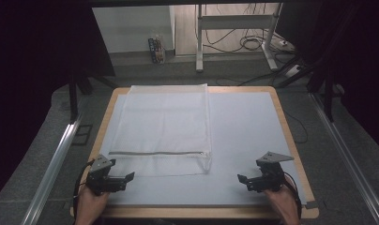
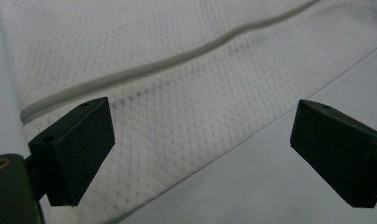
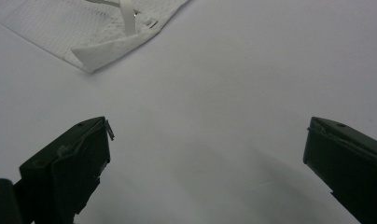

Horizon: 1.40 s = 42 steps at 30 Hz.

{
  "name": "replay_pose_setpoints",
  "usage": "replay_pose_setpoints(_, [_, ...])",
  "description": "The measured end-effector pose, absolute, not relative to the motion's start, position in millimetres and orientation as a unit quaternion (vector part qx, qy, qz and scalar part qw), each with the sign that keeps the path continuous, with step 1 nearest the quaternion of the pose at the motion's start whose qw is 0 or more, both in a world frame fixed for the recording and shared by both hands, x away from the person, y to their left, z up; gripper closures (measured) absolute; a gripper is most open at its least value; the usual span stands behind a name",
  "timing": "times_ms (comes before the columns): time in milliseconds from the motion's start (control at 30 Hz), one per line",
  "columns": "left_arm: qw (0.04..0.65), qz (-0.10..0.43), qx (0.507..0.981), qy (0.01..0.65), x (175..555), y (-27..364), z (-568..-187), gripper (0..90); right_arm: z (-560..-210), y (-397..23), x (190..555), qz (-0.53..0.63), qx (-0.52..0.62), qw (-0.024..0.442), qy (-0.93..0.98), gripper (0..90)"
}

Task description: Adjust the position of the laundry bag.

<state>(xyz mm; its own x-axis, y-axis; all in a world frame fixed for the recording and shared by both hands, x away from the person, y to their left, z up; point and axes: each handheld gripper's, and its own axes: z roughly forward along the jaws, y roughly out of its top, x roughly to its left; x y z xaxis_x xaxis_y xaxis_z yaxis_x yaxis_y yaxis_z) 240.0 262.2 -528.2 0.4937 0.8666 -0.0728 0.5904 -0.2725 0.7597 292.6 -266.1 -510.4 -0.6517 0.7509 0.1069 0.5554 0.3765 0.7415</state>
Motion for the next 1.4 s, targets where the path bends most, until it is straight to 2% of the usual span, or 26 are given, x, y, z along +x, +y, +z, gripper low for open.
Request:
replay_pose_setpoints(100, [0.368, 0.189, 0.784, 0.462, 239.6, 258.2, -528.0, 4.6, -509.6, -265.9, 292.0, 0.392, 0.398, 0.128, 0.819, 0.0])
replay_pose_setpoints(500, [0.41, 0.199, 0.768, 0.451, 239.2, 262.7, -527.5, 6.2, -509.9, -262.7, 296.1, 0.398, 0.395, 0.127, 0.818, 0.0])
replay_pose_setpoints(733, [0.379, 0.205, 0.78, 0.455, 240.7, 260.6, -529.4, 5.9, -509.1, -262.1, 296.7, 0.4, 0.392, 0.141, 0.817, 0.0])
replay_pose_setpoints(933, [0.384, 0.198, 0.778, 0.456, 243.1, 261.0, -528.7, 5.9, -509.0, -256.5, 298.1, 0.399, 0.384, 0.147, 0.82, 0.1])
replay_pose_setpoints(1233, [0.372, 0.168, 0.777, 0.478, 249.3, 259.8, -530.0, 5.7, -512.8, -250.4, 300.4, 0.38, 0.379, 0.152, 0.83, 0.1])
replay_pose_setpoints(1400, [0.325, 0.19, 0.797, 0.473, 250.9, 248.9, -528.9, 1.4, -515.2, -245.0, 305.2, 0.369, 0.392, 0.147, 0.83, 0.3])
